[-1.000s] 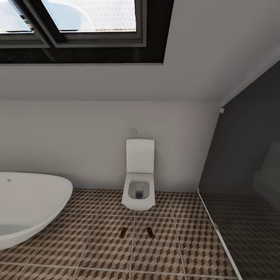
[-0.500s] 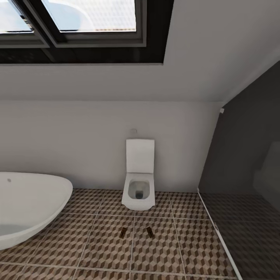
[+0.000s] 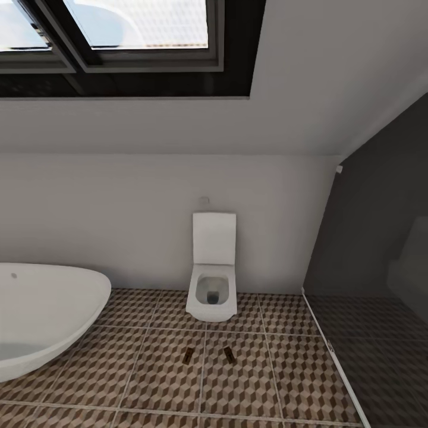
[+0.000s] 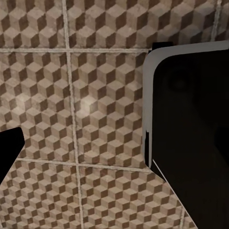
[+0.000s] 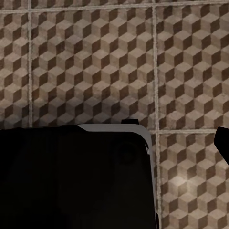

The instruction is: Take the four mousetraps from the cabinet in the bathroom and place them on the bathroom floor. Make sure all four end up on the same floor surface, and ensure that at least two of them are either under or directly next to the same bathroom sink.

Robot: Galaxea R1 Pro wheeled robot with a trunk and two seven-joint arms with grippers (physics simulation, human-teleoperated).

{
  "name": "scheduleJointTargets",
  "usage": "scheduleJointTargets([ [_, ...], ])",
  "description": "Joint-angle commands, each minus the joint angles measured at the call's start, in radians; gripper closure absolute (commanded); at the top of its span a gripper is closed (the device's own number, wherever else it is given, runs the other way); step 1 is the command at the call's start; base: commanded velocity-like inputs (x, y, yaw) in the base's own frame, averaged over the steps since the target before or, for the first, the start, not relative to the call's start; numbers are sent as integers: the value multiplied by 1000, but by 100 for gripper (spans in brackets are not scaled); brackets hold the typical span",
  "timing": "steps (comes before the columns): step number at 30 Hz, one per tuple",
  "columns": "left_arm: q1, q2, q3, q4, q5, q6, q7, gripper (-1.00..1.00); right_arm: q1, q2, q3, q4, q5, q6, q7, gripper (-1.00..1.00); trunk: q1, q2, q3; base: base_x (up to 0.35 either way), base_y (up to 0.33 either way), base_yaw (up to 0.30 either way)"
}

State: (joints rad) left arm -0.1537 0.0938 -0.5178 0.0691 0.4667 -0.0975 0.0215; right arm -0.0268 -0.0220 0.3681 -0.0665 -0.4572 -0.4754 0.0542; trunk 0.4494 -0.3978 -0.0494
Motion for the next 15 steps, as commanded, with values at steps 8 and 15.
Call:
scheduleJointTargets([
  [8, -1, -1, -8, 3, 7, -5, 0, -100, -1, 0, 5, 1, -11, -3, 6, -100, 1, -2, -2, 0, 0, 0],
  [15, -1, 0, -8, 3, 7, -5, 0, -100, -1, -1, 5, 1, -11, -3, 6, -100, 1, -2, -2, 0, 0, 0],
])
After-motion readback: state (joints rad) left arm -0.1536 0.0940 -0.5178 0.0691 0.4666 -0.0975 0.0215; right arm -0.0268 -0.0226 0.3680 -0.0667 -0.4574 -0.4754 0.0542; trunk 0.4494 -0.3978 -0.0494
